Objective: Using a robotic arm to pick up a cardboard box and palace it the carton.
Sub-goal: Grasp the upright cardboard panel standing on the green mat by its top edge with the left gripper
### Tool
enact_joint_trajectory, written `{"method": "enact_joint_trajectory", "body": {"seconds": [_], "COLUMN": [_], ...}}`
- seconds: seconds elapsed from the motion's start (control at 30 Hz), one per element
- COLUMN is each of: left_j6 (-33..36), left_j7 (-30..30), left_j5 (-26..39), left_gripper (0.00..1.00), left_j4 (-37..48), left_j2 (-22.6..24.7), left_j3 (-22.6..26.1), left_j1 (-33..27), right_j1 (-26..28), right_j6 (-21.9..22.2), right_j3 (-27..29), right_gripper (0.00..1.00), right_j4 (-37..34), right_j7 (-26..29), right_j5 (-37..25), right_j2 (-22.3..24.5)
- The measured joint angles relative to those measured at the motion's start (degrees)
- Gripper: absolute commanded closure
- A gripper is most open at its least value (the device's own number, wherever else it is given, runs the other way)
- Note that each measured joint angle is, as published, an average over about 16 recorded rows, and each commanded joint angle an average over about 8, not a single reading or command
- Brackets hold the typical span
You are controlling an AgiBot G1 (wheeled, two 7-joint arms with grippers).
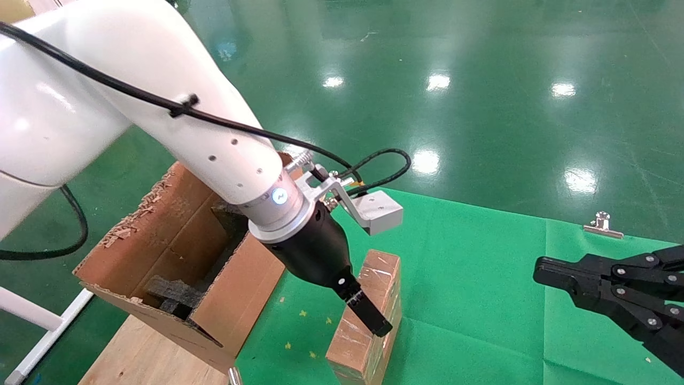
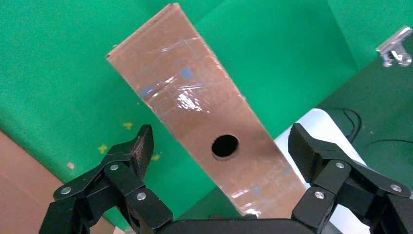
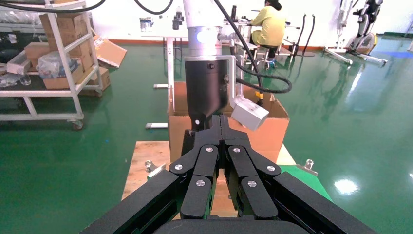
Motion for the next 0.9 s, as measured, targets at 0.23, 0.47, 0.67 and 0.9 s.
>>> {"method": "enact_joint_trajectory", "body": {"seconds": [0.23,0.47,0.67,0.9], "left_j6": [-0.9,-1.4,-1.6,-1.5], "left_j7": [-2.4,-3.7,-3.8,-3.7], "left_j5": [1.6,2.4,2.5,2.4], "left_gripper": [0.0,0.77,1.0,1.0], "left_j4": [-0.2,-0.3,-0.3,-0.3], "left_j2": [1.5,2.2,2.2,2.1], "left_j3": [1.7,2.5,2.6,2.5], "left_j1": [0.4,0.7,0.7,0.7], "right_j1": [0.0,0.0,0.0,0.0], "right_j6": [0.0,0.0,0.0,0.0], "right_j3": [0.0,0.0,0.0,0.0], "right_gripper": [0.01,0.0,0.0,0.0], "right_j4": [0.0,0.0,0.0,0.0], "right_j7": [0.0,0.0,0.0,0.0], "right_j5": [0.0,0.0,0.0,0.0], "right_j2": [0.0,0.0,0.0,0.0]}}
